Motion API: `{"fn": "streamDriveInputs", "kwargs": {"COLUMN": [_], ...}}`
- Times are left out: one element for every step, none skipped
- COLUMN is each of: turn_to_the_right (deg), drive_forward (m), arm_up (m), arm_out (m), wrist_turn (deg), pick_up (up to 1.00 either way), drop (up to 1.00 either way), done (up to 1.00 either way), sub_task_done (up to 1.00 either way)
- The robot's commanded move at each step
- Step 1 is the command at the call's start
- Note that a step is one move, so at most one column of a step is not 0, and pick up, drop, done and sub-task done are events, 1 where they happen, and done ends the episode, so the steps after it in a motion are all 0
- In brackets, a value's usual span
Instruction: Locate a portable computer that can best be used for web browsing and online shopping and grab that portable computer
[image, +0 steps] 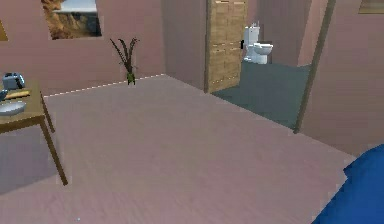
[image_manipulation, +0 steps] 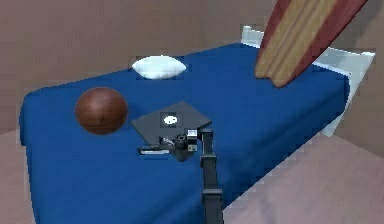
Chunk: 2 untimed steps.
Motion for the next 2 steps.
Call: {"fn": "streamDriveInputs", "kwargs": {"turn_to_the_right": [0.0, 0.0], "drive_forward": [0.0, 0.0], "arm_up": [0.1, 0.0], "arm_out": [0.0, 0.0], "wrist_turn": [0.0, 0.0], "pick_up": [0.0, 0.0], "drop": [0.0, 0.0], "done": [0.0, 1.0], "sub_task_done": [0.0, 0.0]}}
